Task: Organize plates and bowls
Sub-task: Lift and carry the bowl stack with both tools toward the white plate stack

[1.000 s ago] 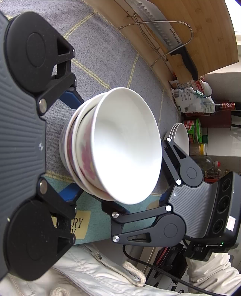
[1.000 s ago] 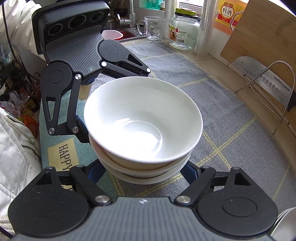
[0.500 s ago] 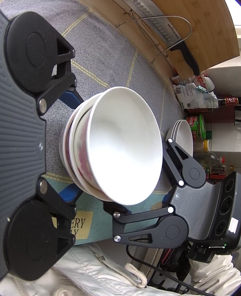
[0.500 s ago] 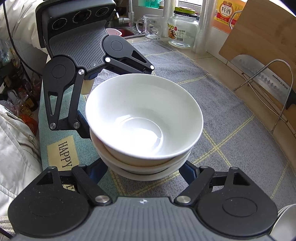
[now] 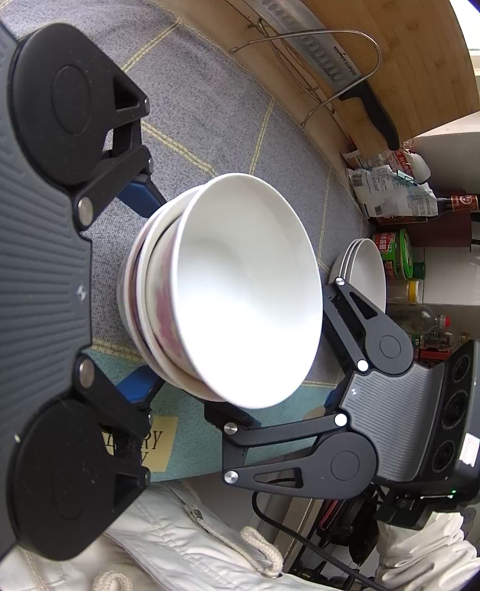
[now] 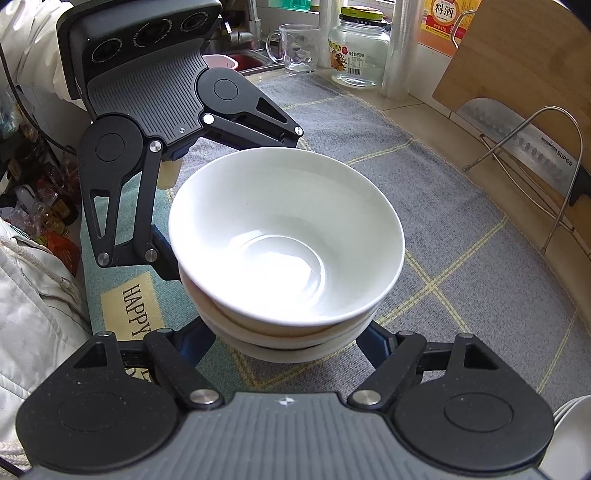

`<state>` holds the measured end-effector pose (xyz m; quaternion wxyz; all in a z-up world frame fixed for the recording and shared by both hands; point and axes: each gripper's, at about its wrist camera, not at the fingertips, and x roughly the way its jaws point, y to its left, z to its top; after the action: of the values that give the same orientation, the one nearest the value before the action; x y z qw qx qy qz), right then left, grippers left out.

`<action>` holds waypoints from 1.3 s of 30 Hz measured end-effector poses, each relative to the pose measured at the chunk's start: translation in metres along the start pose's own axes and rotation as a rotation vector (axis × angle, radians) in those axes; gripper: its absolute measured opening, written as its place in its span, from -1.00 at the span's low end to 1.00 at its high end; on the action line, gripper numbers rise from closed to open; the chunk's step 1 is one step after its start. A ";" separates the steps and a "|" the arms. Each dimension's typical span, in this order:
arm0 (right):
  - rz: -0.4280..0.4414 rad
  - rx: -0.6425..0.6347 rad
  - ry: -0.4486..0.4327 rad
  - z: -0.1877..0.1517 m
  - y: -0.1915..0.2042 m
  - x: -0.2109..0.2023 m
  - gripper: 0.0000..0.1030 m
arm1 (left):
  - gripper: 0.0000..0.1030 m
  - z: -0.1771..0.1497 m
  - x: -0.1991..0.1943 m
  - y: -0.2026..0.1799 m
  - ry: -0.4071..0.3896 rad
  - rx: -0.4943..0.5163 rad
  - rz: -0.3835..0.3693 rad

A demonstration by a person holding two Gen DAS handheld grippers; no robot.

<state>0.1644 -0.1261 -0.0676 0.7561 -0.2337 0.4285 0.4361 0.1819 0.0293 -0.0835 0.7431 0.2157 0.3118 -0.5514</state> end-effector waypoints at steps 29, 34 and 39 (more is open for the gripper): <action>-0.037 -0.032 -0.028 -0.046 -0.044 -0.080 0.66 | 0.68 0.087 0.039 -0.029 -0.027 0.043 0.044; -0.049 -0.048 -0.038 -0.060 -0.064 -0.100 0.66 | 0.68 0.112 0.055 -0.034 -0.037 0.050 0.059; -0.057 -0.053 -0.050 -0.074 -0.081 -0.118 0.66 | 0.68 0.134 0.070 -0.038 -0.045 0.062 0.066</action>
<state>0.1710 -0.2756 -0.0071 0.7721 -0.2547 0.3911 0.4312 0.1892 -0.1189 -0.0358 0.7609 0.2362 0.2703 -0.5406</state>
